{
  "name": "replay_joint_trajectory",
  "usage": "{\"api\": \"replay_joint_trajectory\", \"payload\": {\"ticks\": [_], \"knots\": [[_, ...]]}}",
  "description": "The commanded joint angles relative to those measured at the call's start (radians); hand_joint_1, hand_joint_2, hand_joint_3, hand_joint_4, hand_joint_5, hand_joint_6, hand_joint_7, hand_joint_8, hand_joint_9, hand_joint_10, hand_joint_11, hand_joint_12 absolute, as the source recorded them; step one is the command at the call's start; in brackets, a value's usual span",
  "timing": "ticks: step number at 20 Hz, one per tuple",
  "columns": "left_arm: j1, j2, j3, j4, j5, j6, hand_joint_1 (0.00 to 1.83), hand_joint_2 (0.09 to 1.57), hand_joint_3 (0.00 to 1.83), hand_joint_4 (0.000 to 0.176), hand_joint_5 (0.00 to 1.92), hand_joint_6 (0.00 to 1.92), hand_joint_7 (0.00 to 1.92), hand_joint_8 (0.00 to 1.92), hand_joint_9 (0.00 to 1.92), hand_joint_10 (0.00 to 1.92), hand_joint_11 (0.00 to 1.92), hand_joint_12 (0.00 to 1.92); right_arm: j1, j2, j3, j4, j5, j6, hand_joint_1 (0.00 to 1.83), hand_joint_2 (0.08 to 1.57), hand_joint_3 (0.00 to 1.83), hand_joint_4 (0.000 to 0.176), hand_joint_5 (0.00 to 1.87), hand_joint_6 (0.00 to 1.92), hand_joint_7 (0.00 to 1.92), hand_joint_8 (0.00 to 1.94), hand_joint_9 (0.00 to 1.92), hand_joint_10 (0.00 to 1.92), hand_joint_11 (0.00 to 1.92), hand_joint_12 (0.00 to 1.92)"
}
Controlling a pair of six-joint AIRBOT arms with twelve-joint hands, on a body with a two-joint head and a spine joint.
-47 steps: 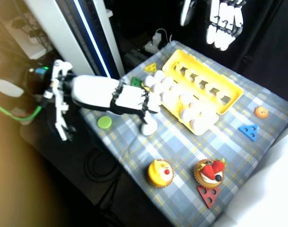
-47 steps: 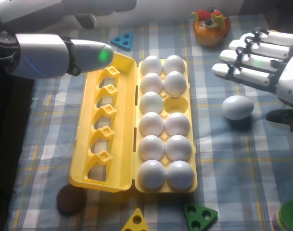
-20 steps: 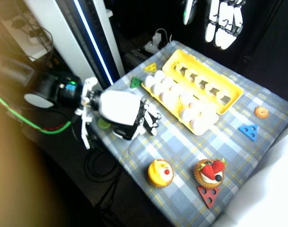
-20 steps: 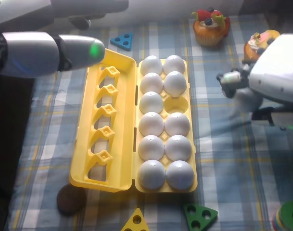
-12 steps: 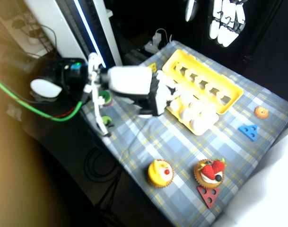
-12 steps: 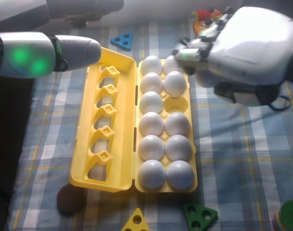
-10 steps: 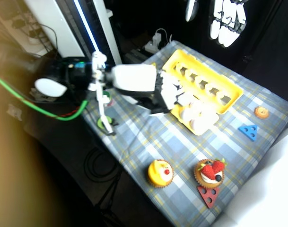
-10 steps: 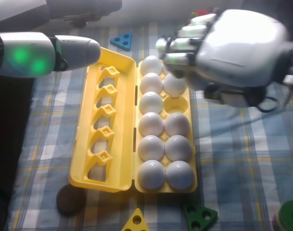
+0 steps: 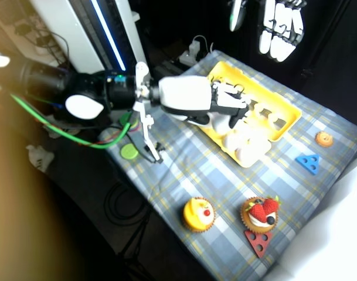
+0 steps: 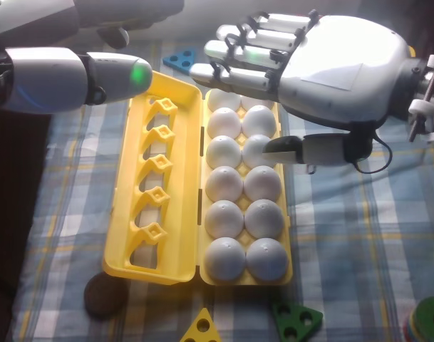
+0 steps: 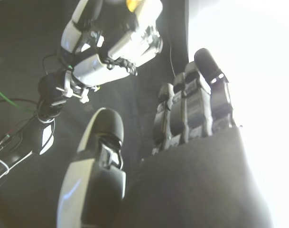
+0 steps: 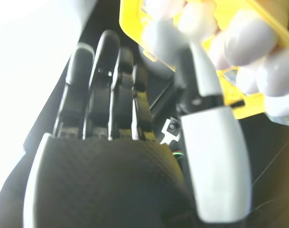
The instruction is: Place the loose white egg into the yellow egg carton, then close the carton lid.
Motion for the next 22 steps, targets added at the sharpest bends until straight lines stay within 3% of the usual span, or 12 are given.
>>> {"api": "replay_joint_trajectory", "payload": {"ticks": [1, 6, 8, 9, 10, 11, 12, 14, 15, 16, 20, 22], "knots": [[-0.008, -0.002, 0.001, -0.033, -0.097, -0.002, 0.33, 1.41, 0.0, 0.013, 0.18, 0.0, 0.16, 0.0, 0.18, 0.0, 0.0, 1.19, 0.011, 0.005, 0.0, 0.008, 0.147, 0.015, 0.45, 1.29, 0.02, 0.0, 0.0, 0.0, 0.0, 0.0, 0.0, 0.0, 0.0, 0.02], [0.013, 0.008, -0.001, -0.072, -0.123, -0.002, 0.28, 1.41, 0.0, 0.018, 0.17, 0.0, 0.14, 0.0, 0.18, 0.0, 0.0, 1.17, -0.018, 0.132, -0.07, 0.016, 0.215, 0.019, 0.35, 1.3, 0.01, 0.0, 0.0, 0.0, 0.0, 0.0, 0.0, 0.0, 0.0, 0.0], [0.028, 0.015, -0.001, -0.095, -0.14, -0.011, 0.33, 1.41, 0.0, 0.0, 0.18, 0.0, 0.18, 0.01, 0.25, 0.03, 0.0, 1.33, -0.053, 0.184, -0.101, 0.016, 0.25, 0.019, 0.14, 1.14, 0.0, 0.088, 0.0, 0.0, 0.0, 0.0, 0.0, 0.0, 0.0, 0.22], [0.037, 0.02, 0.001, -0.108, -0.152, -0.024, 0.34, 1.42, 0.0, 0.0, 0.16, 0.0, 0.17, 0.0, 0.26, 0.03, 0.0, 1.34, -0.082, 0.215, -0.12, 0.026, 0.278, 0.016, 0.05, 1.14, 0.0, 0.068, 0.0, 0.0, 0.0, 0.0, 0.0, 0.0, 0.0, 0.56], [0.048, 0.02, 0.012, -0.109, -0.169, -0.072, 0.36, 1.42, 0.0, 0.0, 0.16, 0.0, 0.19, 0.01, 0.3, 0.04, 0.0, 1.35, -0.117, 0.255, -0.151, 0.044, 0.312, -0.005, 0.18, 1.18, 0.0, 0.11, 0.0, 0.0, 0.0, 0.0, 0.0, 0.0, 0.0, 0.43], [0.064, 0.018, 0.026, -0.109, -0.188, -0.131, 0.35, 1.43, 0.0, 0.0, 0.16, 0.0, 0.2, 0.01, 0.3, 0.04, 0.0, 1.31, -0.151, 0.296, -0.188, 0.073, 0.341, -0.055, 0.31, 1.24, 0.01, 0.119, 0.0, 0.0, 0.0, 0.0, 0.0, 0.0, 0.0, 0.33], [0.08, 0.014, 0.037, -0.109, -0.202, -0.17, 0.37, 1.42, 0.0, 0.002, 0.15, 0.0, 0.2, 0.0, 0.28, 0.03, 0.0, 1.29, -0.171, 0.322, -0.213, 0.089, 0.359, -0.096, 0.37, 1.24, 0.0, 0.105, 0.0, 0.0, 0.0, 0.0, 0.03, 0.01, 0.0, 0.62], [0.14, -0.005, 0.076, -0.127, -0.247, -0.287, 0.39, 1.4, 0.0, 0.0, 0.12, 0.0, 0.17, 0.0, 0.27, 0.01, 0.0, 1.28, -0.204, 0.372, -0.253, 0.097, 0.381, -0.128, 0.35, 1.2, 0.0, 0.133, 0.0, 0.0, 0.0, 0.0, 0.0, 0.0, 0.0, 0.46], [0.165, -0.01, 0.083, -0.142, -0.257, -0.299, 0.38, 1.4, 0.0, 0.0, 0.1, 0.0, 0.12, 0.0, 0.23, 0.0, 0.0, 1.25, -0.212, 0.38, -0.259, 0.097, 0.382, -0.13, 0.27, 1.24, 0.0, 0.056, 0.0, 0.0, 0.0, 0.0, 0.0, 0.0, 0.0, 0.35], [0.212, -0.024, 0.096, -0.177, -0.274, -0.312, 0.32, 1.4, 0.0, 0.0, 0.07, 0.0, 0.08, 0.0, 0.23, 0.01, 0.0, 1.27, -0.226, 0.394, -0.268, 0.096, 0.383, -0.133, 0.29, 1.27, 0.0, 0.018, 0.0, 0.0, 0.0, 0.0, 0.0, 0.0, 0.0, 0.17], [0.376, -0.083, 0.166, -0.278, -0.353, -0.457, 0.02, 1.42, 0.0, 0.054, 0.0, 0.0, 0.0, 0.0, 0.21, 0.01, 0.0, 1.36, -0.257, 0.432, -0.3, 0.096, 0.403, -0.162, 0.3, 1.31, 0.01, 0.0, 0.0, 0.0, 0.0, 0.0, 0.0, 0.0, 0.0, 0.0], [0.476, -0.109, 0.193, -0.342, -0.398, -0.493, 0.0, 1.43, 0.0, 0.041, 0.0, 0.0, 0.0, 0.0, 0.16, 0.0, 0.0, 1.24, -0.261, 0.435, -0.305, 0.097, 0.405, -0.162, 0.34, 1.33, 0.01, 0.0, 0.0, 0.0, 0.0, 0.0, 0.0, 0.0, 0.0, 0.0]]}}
